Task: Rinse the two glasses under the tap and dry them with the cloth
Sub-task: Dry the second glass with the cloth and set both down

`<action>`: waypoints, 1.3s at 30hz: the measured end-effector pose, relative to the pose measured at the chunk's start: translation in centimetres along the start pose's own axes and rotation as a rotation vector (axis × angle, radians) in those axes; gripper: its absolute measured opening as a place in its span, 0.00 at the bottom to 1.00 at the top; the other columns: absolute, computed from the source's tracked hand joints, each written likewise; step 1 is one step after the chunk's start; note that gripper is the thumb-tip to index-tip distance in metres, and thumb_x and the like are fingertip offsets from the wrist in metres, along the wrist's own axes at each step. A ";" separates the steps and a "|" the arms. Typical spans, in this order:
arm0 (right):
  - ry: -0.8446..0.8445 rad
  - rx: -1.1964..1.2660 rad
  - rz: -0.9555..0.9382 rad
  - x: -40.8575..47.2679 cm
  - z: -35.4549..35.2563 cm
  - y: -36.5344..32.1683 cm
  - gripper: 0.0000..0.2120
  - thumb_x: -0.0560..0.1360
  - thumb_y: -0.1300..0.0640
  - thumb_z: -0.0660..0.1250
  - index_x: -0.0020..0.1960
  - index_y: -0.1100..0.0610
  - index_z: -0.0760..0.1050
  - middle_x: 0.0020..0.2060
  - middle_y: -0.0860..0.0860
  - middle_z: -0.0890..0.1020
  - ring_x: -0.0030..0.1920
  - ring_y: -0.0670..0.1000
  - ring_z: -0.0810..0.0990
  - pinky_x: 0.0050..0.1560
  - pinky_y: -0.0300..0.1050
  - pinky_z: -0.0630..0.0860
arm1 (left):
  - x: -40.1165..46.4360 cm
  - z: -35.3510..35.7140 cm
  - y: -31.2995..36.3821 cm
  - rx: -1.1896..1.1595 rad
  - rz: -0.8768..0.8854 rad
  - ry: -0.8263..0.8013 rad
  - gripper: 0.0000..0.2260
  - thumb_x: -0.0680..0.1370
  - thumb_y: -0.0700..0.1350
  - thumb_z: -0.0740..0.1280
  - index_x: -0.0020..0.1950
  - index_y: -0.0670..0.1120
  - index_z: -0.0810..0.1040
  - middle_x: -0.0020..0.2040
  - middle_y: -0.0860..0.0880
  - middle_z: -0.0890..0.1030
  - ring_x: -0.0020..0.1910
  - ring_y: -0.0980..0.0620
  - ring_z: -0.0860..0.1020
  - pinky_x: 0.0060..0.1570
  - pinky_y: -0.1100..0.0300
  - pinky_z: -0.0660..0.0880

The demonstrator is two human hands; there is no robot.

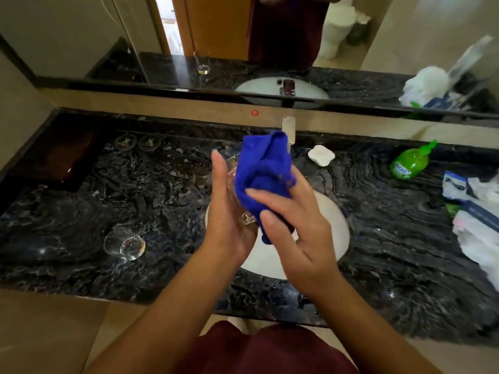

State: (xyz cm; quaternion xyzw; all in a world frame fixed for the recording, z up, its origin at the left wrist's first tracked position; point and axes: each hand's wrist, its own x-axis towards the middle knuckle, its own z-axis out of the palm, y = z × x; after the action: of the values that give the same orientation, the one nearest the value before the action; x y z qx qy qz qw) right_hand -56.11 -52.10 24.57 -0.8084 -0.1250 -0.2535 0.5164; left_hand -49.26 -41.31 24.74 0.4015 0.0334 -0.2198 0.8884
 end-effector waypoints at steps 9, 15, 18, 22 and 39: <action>-0.079 -0.250 0.009 2.2 -0.2 -1.2 0.19 0.85 0.49 0.58 0.74 0.49 0.76 0.82 0.55 0.65 0.83 0.57 0.56 0.80 0.58 0.59 | -0.6 1.3 -1.1 -0.045 0.098 0.041 0.24 0.87 0.55 0.52 0.54 0.55 0.89 0.57 0.52 0.87 0.59 0.55 0.85 0.54 0.62 0.80; -0.032 0.216 0.317 4.2 -1.6 -0.7 0.20 0.86 0.45 0.55 0.76 0.42 0.70 0.73 0.47 0.75 0.72 0.50 0.77 0.70 0.61 0.76 | -1.4 2.2 -0.1 0.066 0.202 -0.016 0.27 0.81 0.66 0.60 0.67 0.48 0.82 0.62 0.43 0.85 0.61 0.43 0.84 0.54 0.52 0.82; 0.058 0.335 0.339 3.8 -1.7 -0.4 0.18 0.87 0.48 0.55 0.75 0.45 0.72 0.70 0.47 0.78 0.69 0.53 0.79 0.69 0.65 0.75 | -1.7 2.8 0.1 0.103 0.199 -0.002 0.28 0.82 0.66 0.59 0.66 0.46 0.81 0.60 0.43 0.85 0.60 0.43 0.84 0.54 0.51 0.82; 0.120 0.166 0.213 1.0 0.0 -1.0 0.21 0.87 0.51 0.55 0.79 0.47 0.67 0.80 0.51 0.67 0.79 0.53 0.67 0.75 0.60 0.70 | -1.7 3.0 0.4 0.102 0.186 0.009 0.32 0.82 0.65 0.57 0.66 0.38 0.79 0.57 0.40 0.85 0.56 0.44 0.85 0.54 0.53 0.81; 0.122 -0.181 -0.013 2.5 -2.4 -0.9 0.18 0.79 0.53 0.67 0.68 0.52 0.78 0.72 0.56 0.74 0.76 0.57 0.70 0.75 0.55 0.68 | -1.0 2.1 -0.3 0.244 -0.083 -0.026 0.20 0.78 0.65 0.63 0.54 0.55 0.89 0.55 0.48 0.88 0.54 0.51 0.86 0.51 0.58 0.83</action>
State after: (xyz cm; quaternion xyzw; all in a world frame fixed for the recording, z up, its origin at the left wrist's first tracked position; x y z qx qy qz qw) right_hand -55.07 -54.05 27.41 -0.8339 -0.0754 -0.3158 0.4464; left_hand -50.57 -42.64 26.15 0.5020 0.0114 -0.2642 0.8234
